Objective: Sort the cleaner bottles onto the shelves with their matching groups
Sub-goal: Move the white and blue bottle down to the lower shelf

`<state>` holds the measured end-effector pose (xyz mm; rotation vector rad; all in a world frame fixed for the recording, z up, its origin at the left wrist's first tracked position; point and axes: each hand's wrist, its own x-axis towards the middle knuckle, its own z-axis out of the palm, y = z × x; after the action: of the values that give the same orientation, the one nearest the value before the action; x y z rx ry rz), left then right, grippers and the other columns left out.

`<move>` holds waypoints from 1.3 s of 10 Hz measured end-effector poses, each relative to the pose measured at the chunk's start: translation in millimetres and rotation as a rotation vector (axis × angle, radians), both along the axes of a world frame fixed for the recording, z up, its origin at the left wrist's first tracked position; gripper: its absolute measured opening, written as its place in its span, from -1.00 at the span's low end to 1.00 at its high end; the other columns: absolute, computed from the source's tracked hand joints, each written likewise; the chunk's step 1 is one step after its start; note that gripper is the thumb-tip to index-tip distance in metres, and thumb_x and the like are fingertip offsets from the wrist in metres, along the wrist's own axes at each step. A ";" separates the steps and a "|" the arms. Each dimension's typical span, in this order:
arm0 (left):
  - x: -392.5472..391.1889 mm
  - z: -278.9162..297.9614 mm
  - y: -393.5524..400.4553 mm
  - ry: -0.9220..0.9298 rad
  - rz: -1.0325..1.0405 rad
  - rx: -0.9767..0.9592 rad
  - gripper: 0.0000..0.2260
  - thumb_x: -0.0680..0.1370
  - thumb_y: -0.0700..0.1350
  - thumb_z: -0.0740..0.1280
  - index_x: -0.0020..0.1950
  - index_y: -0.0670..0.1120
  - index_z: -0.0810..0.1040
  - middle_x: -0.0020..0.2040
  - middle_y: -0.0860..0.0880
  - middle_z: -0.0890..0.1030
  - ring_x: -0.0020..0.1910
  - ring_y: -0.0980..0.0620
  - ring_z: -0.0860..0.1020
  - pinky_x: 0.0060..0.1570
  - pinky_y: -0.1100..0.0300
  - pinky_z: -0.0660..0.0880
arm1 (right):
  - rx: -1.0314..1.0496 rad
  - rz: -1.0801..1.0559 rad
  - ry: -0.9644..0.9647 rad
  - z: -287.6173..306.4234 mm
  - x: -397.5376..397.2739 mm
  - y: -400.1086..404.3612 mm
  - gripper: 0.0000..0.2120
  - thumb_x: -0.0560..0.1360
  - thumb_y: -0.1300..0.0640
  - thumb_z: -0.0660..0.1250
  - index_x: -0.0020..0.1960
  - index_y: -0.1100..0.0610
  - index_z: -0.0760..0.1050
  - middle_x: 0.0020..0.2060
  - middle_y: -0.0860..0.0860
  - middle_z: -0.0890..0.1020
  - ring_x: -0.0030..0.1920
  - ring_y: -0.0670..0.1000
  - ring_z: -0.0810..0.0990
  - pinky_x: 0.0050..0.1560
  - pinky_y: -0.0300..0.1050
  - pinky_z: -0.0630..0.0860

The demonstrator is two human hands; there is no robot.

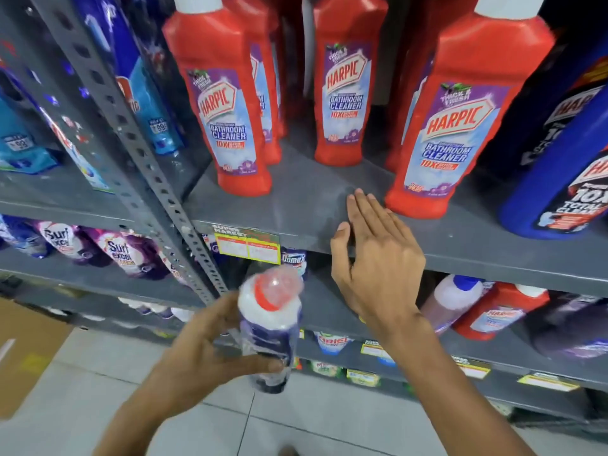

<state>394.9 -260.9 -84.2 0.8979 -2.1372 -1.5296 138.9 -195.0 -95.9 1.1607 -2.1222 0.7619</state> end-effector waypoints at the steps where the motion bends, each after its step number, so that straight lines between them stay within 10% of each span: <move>1: -6.3 -61.5 -9.2 -0.088 0.011 0.016 -0.37 0.26 -0.01 0.77 0.26 0.18 0.63 0.19 0.08 0.78 0.20 0.02 0.72 0.26 -0.02 0.66 | -0.002 0.005 0.003 -0.2 0.7 0.5 -0.55 0.69 0.05 0.20 0.44 0.23 0.64 0.42 0.13 0.67 0.46 0.08 0.65 0.54 -0.06 0.44; 6: -85.6 -189.3 -94.9 -0.073 0.289 0.164 -0.43 0.31 -0.39 0.69 0.27 -0.33 0.60 0.16 -0.30 0.77 0.14 -0.29 0.76 0.25 -0.33 0.65 | 0.002 0.004 0.022 -1.0 0.0 0.5 -0.54 0.71 0.05 0.17 0.45 0.24 0.63 0.43 0.12 0.67 0.49 0.06 0.62 0.53 -0.03 0.48; 13: -97.6 -191.0 -109.5 -0.084 0.238 0.302 -0.40 0.39 -0.33 0.66 0.38 -0.19 0.56 0.28 -0.17 0.75 0.27 -0.19 0.72 0.36 -0.19 0.62 | 0.000 -0.005 0.023 0.2 1.6 0.6 -0.56 0.71 0.06 0.19 0.44 0.23 0.64 0.43 0.11 0.67 0.49 0.05 0.63 0.53 -0.02 0.51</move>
<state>297.3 -370.4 -275.1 1.2862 -1.8001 -1.7411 140.5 -194.4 -95.7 1.1588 -2.1053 0.7434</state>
